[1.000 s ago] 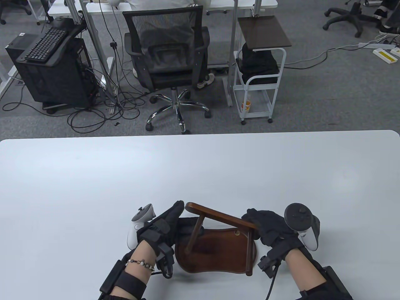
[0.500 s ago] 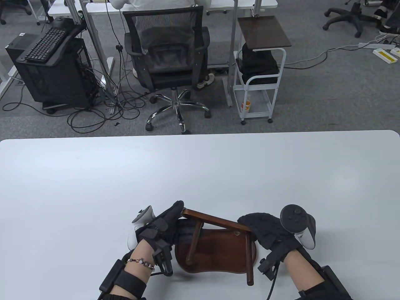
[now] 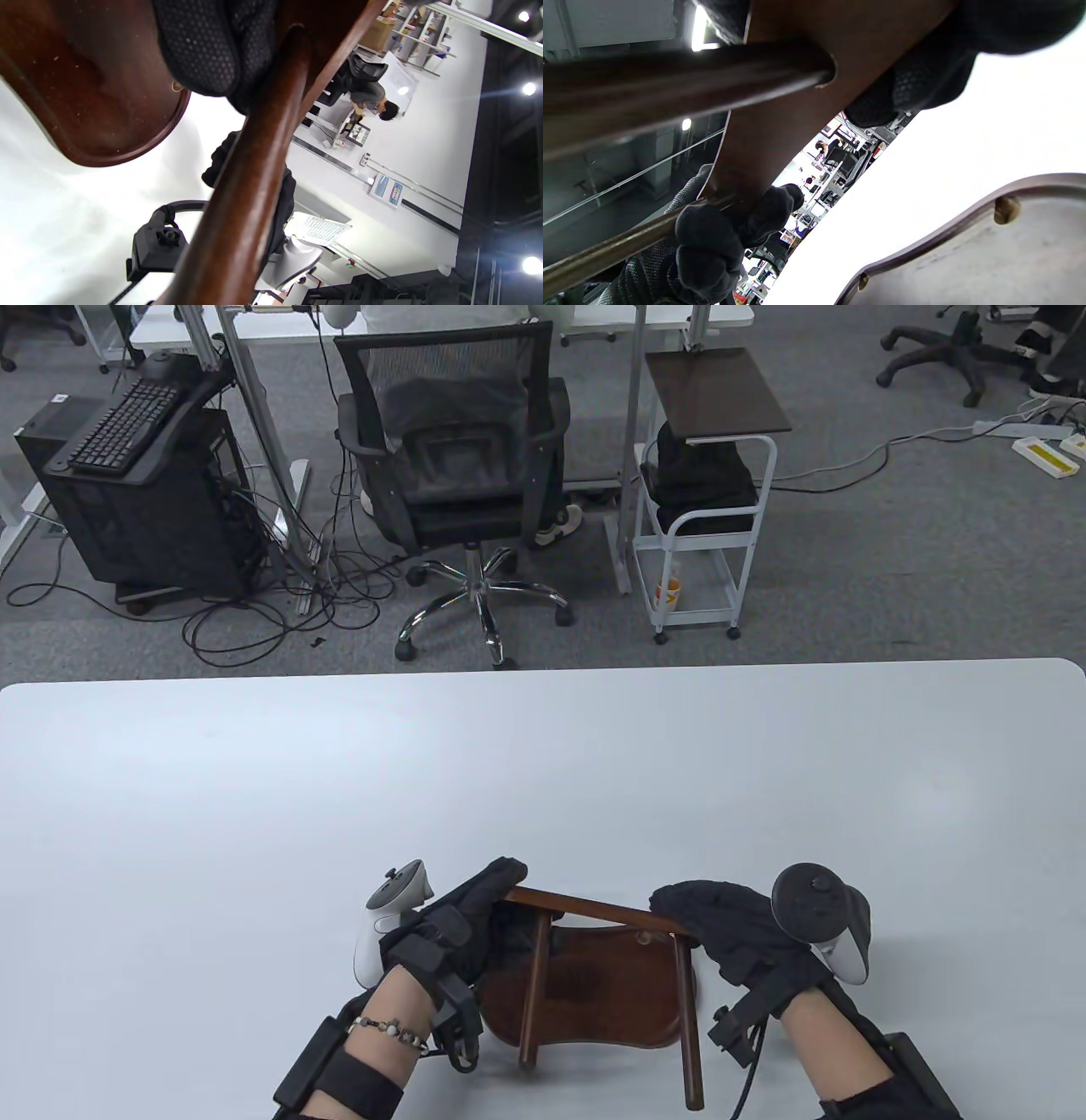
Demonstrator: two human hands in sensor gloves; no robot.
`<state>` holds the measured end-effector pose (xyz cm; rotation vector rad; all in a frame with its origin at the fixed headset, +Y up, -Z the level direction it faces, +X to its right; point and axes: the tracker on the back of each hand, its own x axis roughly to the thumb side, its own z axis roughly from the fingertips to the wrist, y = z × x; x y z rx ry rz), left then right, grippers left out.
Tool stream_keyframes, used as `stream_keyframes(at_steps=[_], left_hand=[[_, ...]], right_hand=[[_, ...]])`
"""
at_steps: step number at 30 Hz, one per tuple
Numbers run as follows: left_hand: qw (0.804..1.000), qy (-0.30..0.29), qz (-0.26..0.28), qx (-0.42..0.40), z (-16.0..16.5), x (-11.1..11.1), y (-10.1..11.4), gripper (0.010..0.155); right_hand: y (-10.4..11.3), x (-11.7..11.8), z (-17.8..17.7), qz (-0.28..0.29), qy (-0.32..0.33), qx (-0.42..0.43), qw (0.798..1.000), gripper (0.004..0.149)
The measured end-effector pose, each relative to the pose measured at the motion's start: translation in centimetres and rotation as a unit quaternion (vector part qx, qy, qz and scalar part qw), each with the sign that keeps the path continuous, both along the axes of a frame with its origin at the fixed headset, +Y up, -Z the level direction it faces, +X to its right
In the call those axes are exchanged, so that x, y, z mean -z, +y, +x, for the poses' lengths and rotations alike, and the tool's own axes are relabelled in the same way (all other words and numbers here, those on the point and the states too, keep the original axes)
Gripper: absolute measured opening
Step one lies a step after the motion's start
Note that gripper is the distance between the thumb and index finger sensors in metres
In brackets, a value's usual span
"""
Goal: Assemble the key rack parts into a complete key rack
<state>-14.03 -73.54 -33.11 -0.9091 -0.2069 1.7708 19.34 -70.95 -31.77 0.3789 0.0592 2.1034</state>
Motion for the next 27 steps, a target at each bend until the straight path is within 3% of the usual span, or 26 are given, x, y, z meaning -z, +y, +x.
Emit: stream_keyframes(at_steps=[6,10,15,21,24,27], left_hand=[[0.999,0.011,0.045,0.023,-0.3,0.2,0.1,0.081],[0.997,0.023,0.063,0.024,-0.8,0.5,0.4,0.08],[0.995,0.042,0.086,0.015,-1.3,0.6,0.7,0.079],[0.988,0.042,0.14,0.046,-1.2,0.7,1.4,0.078],[0.985,0.031,0.16,0.056,-0.9,0.6,1.6,0.078],[0.981,0.027,0.18,0.061,-0.8,0.6,1.8,0.078]], right_hand=[[0.0,-0.2,0.6,0.008,-0.045,0.019,0.999,0.06],[-0.3,-0.2,1.6,-0.042,-0.076,0.033,0.996,0.074],[-1.5,-0.2,2.4,-0.11,-0.099,0.131,0.98,0.084],[-3.8,-0.3,1.5,-0.262,-0.038,0.256,0.93,0.089],[-4.5,-0.4,0.8,-0.298,-0.029,0.316,0.901,0.086],[-4.7,-0.6,0.6,-0.312,-0.026,0.348,0.884,0.083]])
